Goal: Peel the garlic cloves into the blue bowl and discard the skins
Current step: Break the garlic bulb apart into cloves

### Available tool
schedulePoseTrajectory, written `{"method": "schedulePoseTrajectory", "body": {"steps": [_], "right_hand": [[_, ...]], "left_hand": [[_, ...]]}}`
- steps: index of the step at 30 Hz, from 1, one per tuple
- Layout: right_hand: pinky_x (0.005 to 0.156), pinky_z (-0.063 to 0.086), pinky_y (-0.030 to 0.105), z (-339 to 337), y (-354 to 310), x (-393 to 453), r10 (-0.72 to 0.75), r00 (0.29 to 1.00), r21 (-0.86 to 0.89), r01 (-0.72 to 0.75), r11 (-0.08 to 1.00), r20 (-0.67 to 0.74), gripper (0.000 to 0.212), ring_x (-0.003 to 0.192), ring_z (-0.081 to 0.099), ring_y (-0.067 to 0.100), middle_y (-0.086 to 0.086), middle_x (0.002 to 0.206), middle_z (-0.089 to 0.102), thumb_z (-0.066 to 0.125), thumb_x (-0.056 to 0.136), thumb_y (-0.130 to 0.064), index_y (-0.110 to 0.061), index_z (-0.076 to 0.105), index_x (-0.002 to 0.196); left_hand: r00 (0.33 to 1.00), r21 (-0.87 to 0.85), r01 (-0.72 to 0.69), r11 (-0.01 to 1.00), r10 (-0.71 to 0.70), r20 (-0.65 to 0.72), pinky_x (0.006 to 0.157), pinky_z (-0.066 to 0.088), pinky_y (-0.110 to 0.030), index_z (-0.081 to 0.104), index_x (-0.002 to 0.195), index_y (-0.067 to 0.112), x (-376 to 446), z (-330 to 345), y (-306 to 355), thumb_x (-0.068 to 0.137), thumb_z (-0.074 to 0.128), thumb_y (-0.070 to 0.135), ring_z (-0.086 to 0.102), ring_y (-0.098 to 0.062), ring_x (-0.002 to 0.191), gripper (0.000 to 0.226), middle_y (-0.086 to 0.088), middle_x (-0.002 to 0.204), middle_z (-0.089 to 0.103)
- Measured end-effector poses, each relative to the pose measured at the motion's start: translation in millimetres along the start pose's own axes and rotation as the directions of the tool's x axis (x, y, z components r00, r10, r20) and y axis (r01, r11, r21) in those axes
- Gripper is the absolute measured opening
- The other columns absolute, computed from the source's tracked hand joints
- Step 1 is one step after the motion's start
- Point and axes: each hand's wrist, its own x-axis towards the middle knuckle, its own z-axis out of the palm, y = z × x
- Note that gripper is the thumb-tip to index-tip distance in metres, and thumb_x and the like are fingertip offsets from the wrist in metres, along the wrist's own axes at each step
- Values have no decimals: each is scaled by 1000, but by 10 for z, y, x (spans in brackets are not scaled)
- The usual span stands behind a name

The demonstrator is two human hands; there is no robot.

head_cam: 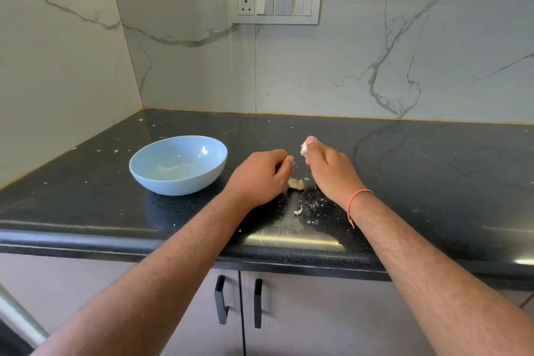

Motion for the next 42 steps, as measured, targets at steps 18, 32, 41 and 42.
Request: {"method": "schedulePoseTrajectory", "body": {"steps": [18, 32, 41, 42], "right_hand": [[64, 46, 25, 64, 99, 74, -96, 995, 11, 96, 995, 1, 47, 53, 58, -2, -7, 75, 74, 38, 110, -52, -27, 73, 90], [54, 31, 18, 125, 21, 74, -248, 968, -202, 236, 951, -34, 39, 64, 53, 1, -17, 69, 53, 28, 114, -39, -25, 56, 90], [59, 39, 23, 170, 2, 118, -135, 991, -86, 133, 987, -11, 49, 71, 60, 6, -8, 74, 63, 26, 114, -41, -28, 58, 78], [58, 37, 22, 167, 1, 120, -132, 991, -82, 131, 988, -8, 50, 70, 59, 6, -8, 73, 63, 26, 114, -41, -30, 57, 76]], "left_hand": [[978, -574, 209, 791, -171, 120, 69, 42, -21, 71, 112, 22, 116, -98, -73, 108, 55, 44, 56, 9, 64, 28, 10, 97, 69], [999, -699, 50, 714, -27, 44, 64, 49, -19, 78, 121, 12, 74, -95, -75, 98, 74, 19, 63, -2, 75, 24, -10, 103, 81], [999, -721, 32, 692, -49, -3, 50, 41, -9, 78, 118, 4, 40, -105, 1, 99, 71, 8, 61, 6, 60, 20, 4, 82, 77], [999, -719, 35, 694, -51, 0, 50, 41, -9, 78, 118, 4, 34, -108, 4, 99, 71, 8, 62, 6, 60, 21, 5, 81, 77]]}}
